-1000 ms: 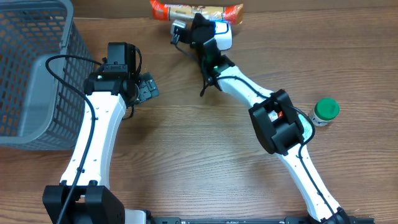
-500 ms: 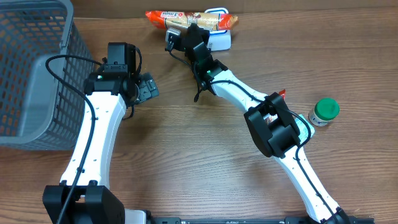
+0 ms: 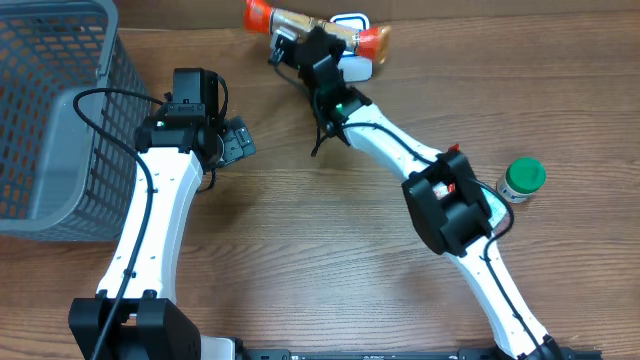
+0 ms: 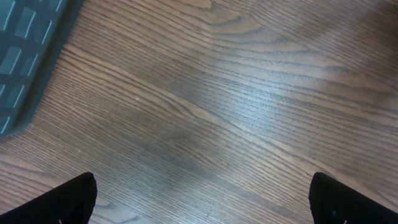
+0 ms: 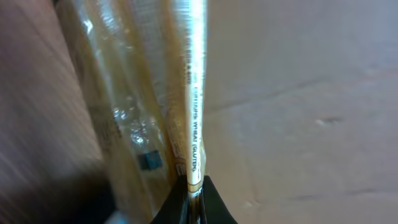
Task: Scan the item barcode
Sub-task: 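Lower the spaghetti pack to the table center-right with the right gripper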
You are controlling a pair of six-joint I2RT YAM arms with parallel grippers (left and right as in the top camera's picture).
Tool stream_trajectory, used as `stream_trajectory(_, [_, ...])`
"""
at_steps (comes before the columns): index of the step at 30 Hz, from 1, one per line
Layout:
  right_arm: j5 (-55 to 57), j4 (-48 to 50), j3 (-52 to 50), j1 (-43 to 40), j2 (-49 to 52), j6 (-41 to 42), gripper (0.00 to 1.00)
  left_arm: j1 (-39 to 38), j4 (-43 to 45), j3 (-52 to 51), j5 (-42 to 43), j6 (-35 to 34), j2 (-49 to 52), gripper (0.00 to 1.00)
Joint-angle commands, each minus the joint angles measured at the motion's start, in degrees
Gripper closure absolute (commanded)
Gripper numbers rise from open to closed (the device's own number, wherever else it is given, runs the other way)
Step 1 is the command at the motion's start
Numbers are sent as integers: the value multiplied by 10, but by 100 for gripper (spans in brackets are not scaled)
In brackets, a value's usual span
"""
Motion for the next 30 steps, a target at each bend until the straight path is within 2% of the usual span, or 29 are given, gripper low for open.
stream_trajectory(1, [52,0,24,-5,-127,61,96,0,0,1,-5,6,3,0])
stream_trajectory(4, [102,-43,24,-5,-157,68,97,0,0,1,-5,6,3,0])
stream_trajectory(7, [145,-147,24,-5,-193,103,96,0,0,1,-5,6,3,0])
stream_trajectory(11, [132,-336,24,-5,-232,273,97,0,0,1,-5,6,3,0])
stream_trajectory(15, [13,-551,24,-5,-257,478,97,0,0,1,-5,6,3,0])
stream_trajectory(20, [-240,-744,22,-7,-254,584,96,0,0,1,-5,6,3,0])
stream_trajectory(23, [-310,-806,3,-9,-253,612,96,0,0,1,-5,6,3,0])
stream_trajectory(30, [-309,-825,-82,-12,-253,650,96,0,0,1,-5,6,3,0])
